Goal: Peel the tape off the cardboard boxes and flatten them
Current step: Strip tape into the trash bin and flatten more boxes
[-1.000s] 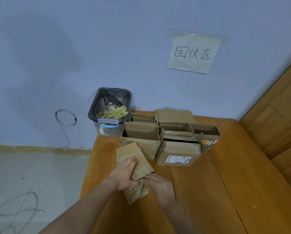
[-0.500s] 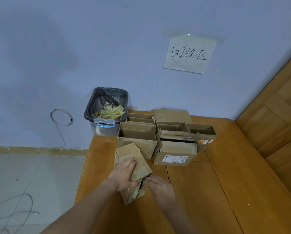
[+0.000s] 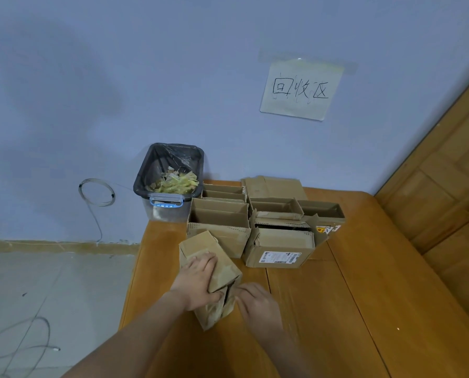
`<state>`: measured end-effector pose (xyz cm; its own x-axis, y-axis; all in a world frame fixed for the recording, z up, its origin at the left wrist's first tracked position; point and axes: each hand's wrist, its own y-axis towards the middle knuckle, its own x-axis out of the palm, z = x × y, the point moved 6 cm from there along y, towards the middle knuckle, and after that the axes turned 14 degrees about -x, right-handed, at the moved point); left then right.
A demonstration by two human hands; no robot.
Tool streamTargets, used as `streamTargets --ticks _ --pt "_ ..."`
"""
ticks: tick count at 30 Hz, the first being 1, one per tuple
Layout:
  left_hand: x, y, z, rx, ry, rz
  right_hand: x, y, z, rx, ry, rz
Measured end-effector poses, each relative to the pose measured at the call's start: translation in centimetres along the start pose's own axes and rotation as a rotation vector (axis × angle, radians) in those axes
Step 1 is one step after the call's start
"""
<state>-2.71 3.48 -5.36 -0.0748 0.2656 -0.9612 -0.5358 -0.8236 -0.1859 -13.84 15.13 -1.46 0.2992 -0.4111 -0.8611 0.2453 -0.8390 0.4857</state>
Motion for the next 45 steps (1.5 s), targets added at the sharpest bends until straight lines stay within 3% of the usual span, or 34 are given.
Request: streamTargets --ticks 8,20,26,29,32,34,41,45 --pt "-2.1 -0.6 2.0 0.138 0.254 0.032 -1.1 2.7 0.0 -0.008 0.016 0.079" --pt "-3.4 0.7 2.6 0.165 0.284 -0.058 -3.3 4.6 1.7 0.062 0.068 0.165" --pt "-2.9 0.8 2.7 0.149 -0.054 -0.073 -4.3 5.7 2.0 0.08 0.106 0.243" --pt "-1.5 0.3 1.8 0.067 -0.291 -0.14 -2.6 5.4 2.7 0.196 0.152 0.095" --pt "1.0 -0.8 0.2 0.033 -0.32 -0.231 1.2 3.6 2.9 0.283 0.242 -0.194" --pt "2.0 -1.3 -0.8 0.019 -0.302 -0.253 3.1 2.4 2.1 0.289 0.296 -0.289" --pt "2.1 -1.5 -2.2 0.004 -0.297 -0.24 5.1 1.0 0.9 0.248 0.261 -0.301" --pt "2.5 -1.2 -2.0 0.012 -0.275 -0.237 4.9 1.6 1.4 0.318 0.133 -0.272"
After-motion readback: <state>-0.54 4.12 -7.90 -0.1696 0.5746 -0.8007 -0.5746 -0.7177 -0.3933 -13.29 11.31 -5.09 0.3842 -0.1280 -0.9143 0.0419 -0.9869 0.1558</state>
